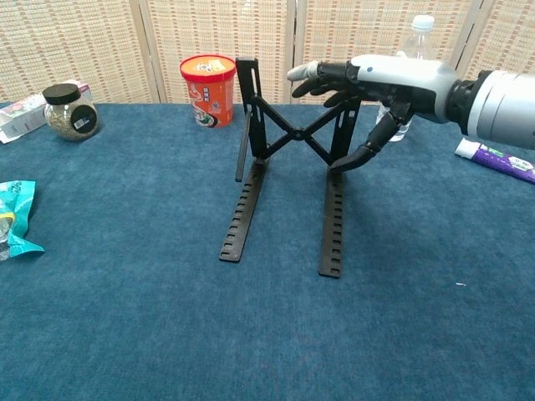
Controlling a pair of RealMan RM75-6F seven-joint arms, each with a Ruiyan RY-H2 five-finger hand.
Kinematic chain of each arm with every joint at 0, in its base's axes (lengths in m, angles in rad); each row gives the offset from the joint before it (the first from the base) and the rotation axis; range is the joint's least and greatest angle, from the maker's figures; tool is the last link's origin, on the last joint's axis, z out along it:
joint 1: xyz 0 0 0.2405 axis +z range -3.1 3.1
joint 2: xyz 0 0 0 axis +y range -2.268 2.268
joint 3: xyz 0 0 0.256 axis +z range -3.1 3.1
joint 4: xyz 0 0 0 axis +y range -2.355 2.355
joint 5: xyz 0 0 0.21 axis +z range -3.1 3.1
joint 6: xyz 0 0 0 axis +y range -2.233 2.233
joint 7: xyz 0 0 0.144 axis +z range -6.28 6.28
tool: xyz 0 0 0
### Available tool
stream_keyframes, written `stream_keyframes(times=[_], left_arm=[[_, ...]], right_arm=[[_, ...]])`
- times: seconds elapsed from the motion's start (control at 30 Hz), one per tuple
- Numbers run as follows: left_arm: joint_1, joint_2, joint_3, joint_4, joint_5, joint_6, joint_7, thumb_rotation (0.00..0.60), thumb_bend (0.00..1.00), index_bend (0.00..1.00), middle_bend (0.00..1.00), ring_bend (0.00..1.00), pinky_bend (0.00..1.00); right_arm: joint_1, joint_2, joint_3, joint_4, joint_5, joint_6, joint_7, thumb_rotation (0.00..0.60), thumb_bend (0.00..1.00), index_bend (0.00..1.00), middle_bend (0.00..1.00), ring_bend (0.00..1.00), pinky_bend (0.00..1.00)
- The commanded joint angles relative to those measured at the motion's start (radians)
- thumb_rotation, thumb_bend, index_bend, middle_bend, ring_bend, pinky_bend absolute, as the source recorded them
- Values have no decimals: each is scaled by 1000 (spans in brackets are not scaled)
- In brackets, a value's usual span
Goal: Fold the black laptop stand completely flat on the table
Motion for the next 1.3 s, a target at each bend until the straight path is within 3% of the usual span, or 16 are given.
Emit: stream_keyframes(times=[0.03, 0.37, 0.77, 0.93, 1.3], left_arm=[[1, 0, 1, 2, 0, 1, -2, 600, 162, 235, 165, 99, 19], [8, 0, 3, 11, -4, 4, -15, 600, 162, 237, 165, 99, 19], [8, -4, 4, 24, -4, 0, -27, 600, 161, 247, 165, 99, 19], [8, -5, 4, 25, -5, -2, -25, 600, 161, 247, 165, 99, 19], [4, -8, 2, 25, -4, -8, -22, 600, 162, 247, 165, 99, 19]], right_arm=[[17, -10, 28, 27, 40, -12, -14, 600, 0, 0, 134, 0, 16], [50, -37, 76, 95, 143, -54, -29, 600, 0, 0, 134, 0, 16], [67, -45, 98, 148, 203, -87, -40, 600, 0, 0, 134, 0, 16], [50, -17, 80, 102, 168, -66, -29, 600, 0, 0, 134, 0, 16], [-8, 82, -12, -13, 61, -40, 32, 600, 0, 0, 134, 0, 16]])
